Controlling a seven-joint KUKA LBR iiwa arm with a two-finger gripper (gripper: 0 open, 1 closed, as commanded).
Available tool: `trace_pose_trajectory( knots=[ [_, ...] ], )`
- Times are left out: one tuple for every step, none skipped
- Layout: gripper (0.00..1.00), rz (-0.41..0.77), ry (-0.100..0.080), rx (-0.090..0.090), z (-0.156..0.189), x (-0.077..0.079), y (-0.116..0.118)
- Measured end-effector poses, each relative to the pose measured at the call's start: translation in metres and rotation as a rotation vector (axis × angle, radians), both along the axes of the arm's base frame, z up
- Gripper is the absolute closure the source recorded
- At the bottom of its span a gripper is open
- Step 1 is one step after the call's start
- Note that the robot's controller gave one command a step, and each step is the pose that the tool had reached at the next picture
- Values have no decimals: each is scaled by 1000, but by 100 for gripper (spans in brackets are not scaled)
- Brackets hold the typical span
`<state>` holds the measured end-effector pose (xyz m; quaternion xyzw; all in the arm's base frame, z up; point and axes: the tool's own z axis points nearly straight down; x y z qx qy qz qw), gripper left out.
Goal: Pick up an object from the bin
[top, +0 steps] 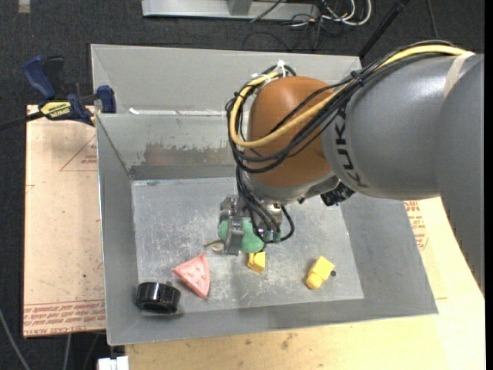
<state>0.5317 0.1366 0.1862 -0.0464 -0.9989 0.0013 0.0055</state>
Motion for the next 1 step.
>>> trace_pose_trajectory(
  knots=[
    [100,49,-25,6,-18,19,-12]
  ],
)
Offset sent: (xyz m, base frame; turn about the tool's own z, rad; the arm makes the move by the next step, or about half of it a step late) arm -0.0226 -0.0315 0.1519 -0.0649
